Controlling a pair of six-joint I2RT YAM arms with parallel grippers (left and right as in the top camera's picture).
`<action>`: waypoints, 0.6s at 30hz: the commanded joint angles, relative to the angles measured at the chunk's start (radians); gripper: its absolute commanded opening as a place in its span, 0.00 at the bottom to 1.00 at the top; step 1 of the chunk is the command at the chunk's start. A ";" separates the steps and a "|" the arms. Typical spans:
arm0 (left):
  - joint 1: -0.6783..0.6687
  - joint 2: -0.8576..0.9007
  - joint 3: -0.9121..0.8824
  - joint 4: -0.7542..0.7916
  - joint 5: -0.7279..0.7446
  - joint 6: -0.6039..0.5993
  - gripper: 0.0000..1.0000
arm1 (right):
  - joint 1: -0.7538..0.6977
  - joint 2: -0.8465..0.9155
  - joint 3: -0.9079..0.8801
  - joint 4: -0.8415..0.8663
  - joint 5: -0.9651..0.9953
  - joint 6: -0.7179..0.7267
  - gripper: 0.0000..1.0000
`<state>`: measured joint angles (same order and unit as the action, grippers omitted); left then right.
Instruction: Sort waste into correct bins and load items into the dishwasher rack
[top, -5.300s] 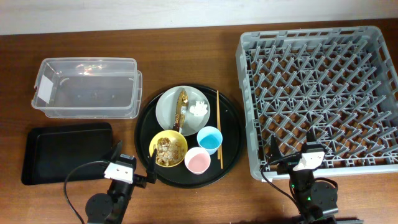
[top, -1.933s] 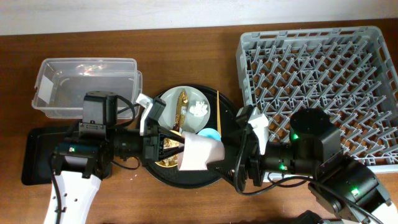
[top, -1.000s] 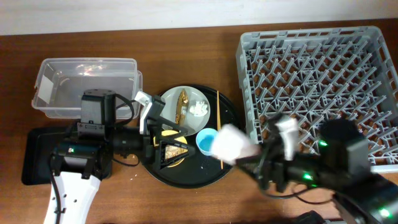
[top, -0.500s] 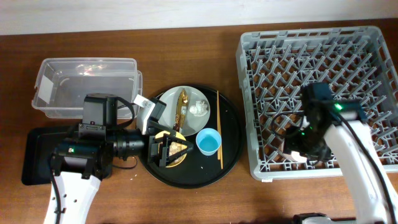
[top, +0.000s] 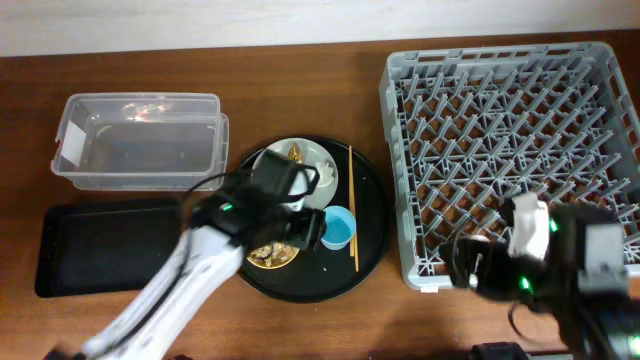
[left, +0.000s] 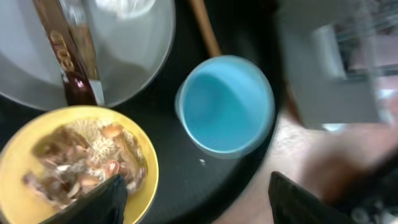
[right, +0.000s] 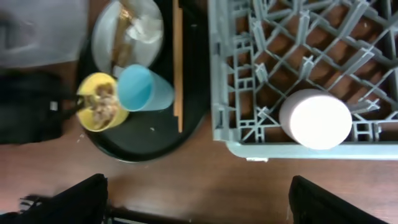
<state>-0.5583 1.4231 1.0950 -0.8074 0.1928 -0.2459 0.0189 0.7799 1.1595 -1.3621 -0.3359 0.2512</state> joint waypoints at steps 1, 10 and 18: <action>-0.040 0.184 -0.004 0.100 -0.093 -0.097 0.49 | -0.006 -0.088 0.006 -0.056 -0.039 -0.016 0.95; -0.037 0.114 0.008 0.127 0.059 -0.143 0.00 | -0.006 -0.083 0.001 -0.093 -0.214 -0.289 0.93; 0.129 -0.214 0.007 0.311 1.068 0.017 0.00 | -0.005 0.095 0.000 0.055 -0.633 -0.494 0.92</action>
<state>-0.4561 1.2442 1.0954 -0.5125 0.8898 -0.2798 0.0193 0.8188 1.1595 -1.3170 -0.7265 -0.1040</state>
